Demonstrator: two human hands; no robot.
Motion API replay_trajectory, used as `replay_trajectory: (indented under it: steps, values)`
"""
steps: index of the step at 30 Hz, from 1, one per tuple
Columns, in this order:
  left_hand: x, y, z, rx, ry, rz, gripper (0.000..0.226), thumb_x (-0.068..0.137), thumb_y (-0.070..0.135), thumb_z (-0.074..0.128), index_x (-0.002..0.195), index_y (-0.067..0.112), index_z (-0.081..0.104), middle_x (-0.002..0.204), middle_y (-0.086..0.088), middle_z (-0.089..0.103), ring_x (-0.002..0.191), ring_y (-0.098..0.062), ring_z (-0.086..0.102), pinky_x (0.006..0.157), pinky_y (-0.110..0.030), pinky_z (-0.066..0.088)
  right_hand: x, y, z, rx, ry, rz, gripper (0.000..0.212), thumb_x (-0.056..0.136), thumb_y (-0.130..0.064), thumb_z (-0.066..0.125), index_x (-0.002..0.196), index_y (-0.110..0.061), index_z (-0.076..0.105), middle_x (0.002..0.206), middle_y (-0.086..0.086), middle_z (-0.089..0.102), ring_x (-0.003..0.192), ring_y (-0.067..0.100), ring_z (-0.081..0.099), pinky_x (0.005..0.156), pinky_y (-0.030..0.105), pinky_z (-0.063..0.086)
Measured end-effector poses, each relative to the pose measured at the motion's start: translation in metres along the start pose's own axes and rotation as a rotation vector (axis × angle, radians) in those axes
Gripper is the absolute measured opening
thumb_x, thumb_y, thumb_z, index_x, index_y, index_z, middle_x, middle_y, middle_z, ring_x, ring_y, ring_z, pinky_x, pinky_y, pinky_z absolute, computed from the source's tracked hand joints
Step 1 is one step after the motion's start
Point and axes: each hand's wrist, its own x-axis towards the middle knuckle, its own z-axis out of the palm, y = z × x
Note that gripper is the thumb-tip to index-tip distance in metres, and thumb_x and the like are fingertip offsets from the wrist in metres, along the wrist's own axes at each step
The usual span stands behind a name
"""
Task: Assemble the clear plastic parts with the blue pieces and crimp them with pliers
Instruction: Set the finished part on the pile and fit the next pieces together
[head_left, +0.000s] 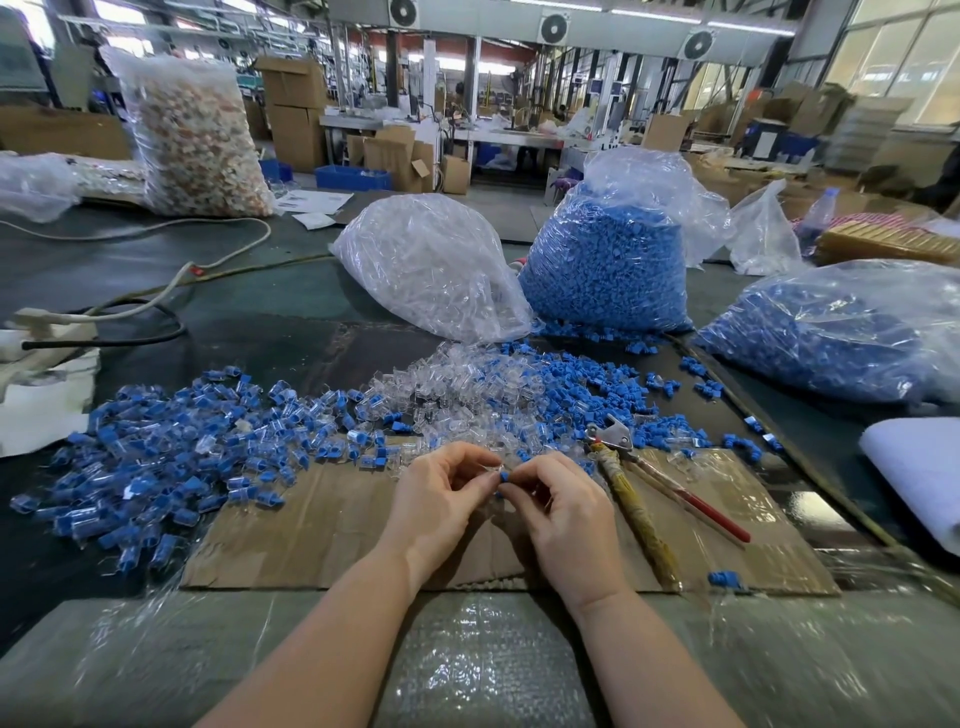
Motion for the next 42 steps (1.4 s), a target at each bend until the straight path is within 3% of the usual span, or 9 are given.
replay_trajectory:
  steps: [3, 7, 10, 15, 20, 26, 31, 35, 42]
  values:
    - [-0.0002, 0.0001, 0.0001, -0.009, -0.001, 0.001, 0.015, 0.082, 0.001, 0.065, 0.088, 0.014, 0.067, 0.079, -0.008, 0.070, 0.069, -0.008, 0.064, 0.063, -0.017, 0.051, 0.0001, 0.0018, -0.0006, 0.023, -0.013, -0.007, 0.005, 0.081, -0.012, 0.071, 0.085, -0.013, 0.066, 0.082, -0.004, 0.063, 0.078, 0.013, 0.058, 0.072, 0.034, 0.050]
    - [0.0006, 0.0001, 0.0015, -0.023, -0.002, 0.006, 0.018, 0.083, -0.003, 0.063, 0.088, 0.013, 0.068, 0.080, -0.011, 0.070, 0.071, -0.013, 0.064, 0.067, -0.020, 0.052, 0.0006, 0.0012, -0.0020, 0.100, -0.087, -0.015, 0.022, 0.084, -0.019, 0.066, 0.106, -0.018, 0.070, 0.095, -0.006, 0.066, 0.090, 0.010, 0.061, 0.082, 0.029, 0.049]
    - [0.0004, -0.0006, 0.0022, -0.025, 0.008, 0.017, 0.021, 0.082, -0.005, 0.063, 0.084, 0.015, 0.068, 0.080, -0.012, 0.070, 0.070, -0.011, 0.062, 0.067, -0.018, 0.050, 0.0011, -0.0003, -0.0025, 0.116, -0.082, 0.001, 0.026, 0.080, -0.029, 0.060, 0.098, -0.014, 0.072, 0.090, -0.002, 0.066, 0.086, 0.014, 0.062, 0.078, 0.031, 0.050]
    - [0.0004, -0.0014, 0.0011, -0.043, -0.010, 0.017, 0.014, 0.082, 0.001, 0.065, 0.086, 0.014, 0.069, 0.078, -0.010, 0.071, 0.067, -0.010, 0.064, 0.062, -0.017, 0.051, -0.0001, 0.0026, -0.0004, 0.079, -0.039, -0.002, 0.006, 0.083, -0.014, 0.069, 0.089, -0.013, 0.068, 0.087, -0.003, 0.066, 0.082, 0.013, 0.060, 0.075, 0.034, 0.050]
    - [0.0002, -0.0029, 0.0001, -0.061, 0.010, -0.006, 0.011, 0.083, 0.002, 0.065, 0.088, 0.012, 0.068, 0.074, -0.008, 0.069, 0.064, -0.008, 0.063, 0.059, -0.017, 0.049, -0.0004, 0.0021, 0.0002, 0.033, -0.014, 0.012, 0.006, 0.082, -0.013, 0.071, 0.081, -0.011, 0.066, 0.078, -0.003, 0.064, 0.076, 0.014, 0.058, 0.071, 0.035, 0.050]
    - [0.0004, -0.0030, -0.0003, -0.051, 0.012, -0.002, 0.013, 0.083, 0.003, 0.065, 0.087, 0.014, 0.068, 0.074, -0.004, 0.069, 0.066, -0.007, 0.063, 0.060, -0.015, 0.048, -0.0005, 0.0011, 0.0004, 0.032, -0.024, -0.012, 0.003, 0.082, -0.013, 0.070, 0.081, -0.012, 0.067, 0.078, -0.004, 0.065, 0.075, 0.014, 0.058, 0.071, 0.035, 0.050]
    - [0.0004, -0.0015, 0.0004, -0.058, -0.010, 0.002, 0.017, 0.084, 0.001, 0.064, 0.085, 0.018, 0.069, 0.073, 0.001, 0.070, 0.066, -0.004, 0.064, 0.060, -0.013, 0.047, 0.0009, 0.0040, -0.0003, 0.078, -0.058, -0.025, 0.017, 0.084, -0.010, 0.068, 0.100, -0.016, 0.069, 0.093, -0.008, 0.066, 0.090, 0.007, 0.060, 0.081, 0.023, 0.049]
    - [0.0000, -0.0006, 0.0005, -0.053, -0.013, 0.006, 0.015, 0.084, 0.001, 0.064, 0.087, 0.015, 0.069, 0.077, -0.006, 0.071, 0.068, -0.007, 0.064, 0.061, -0.015, 0.048, 0.0015, 0.0058, -0.0001, 0.081, -0.053, -0.018, 0.014, 0.083, -0.011, 0.069, 0.096, -0.015, 0.070, 0.092, -0.005, 0.066, 0.088, 0.009, 0.060, 0.079, 0.021, 0.047]
    - [0.0007, -0.0001, 0.0006, -0.019, -0.008, 0.011, 0.013, 0.083, 0.001, 0.064, 0.089, 0.012, 0.070, 0.078, -0.008, 0.070, 0.068, -0.008, 0.063, 0.063, -0.017, 0.049, 0.0019, 0.0055, 0.0005, 0.081, -0.056, 0.004, 0.012, 0.083, -0.014, 0.069, 0.094, -0.017, 0.069, 0.089, -0.007, 0.064, 0.086, 0.009, 0.059, 0.078, 0.028, 0.050]
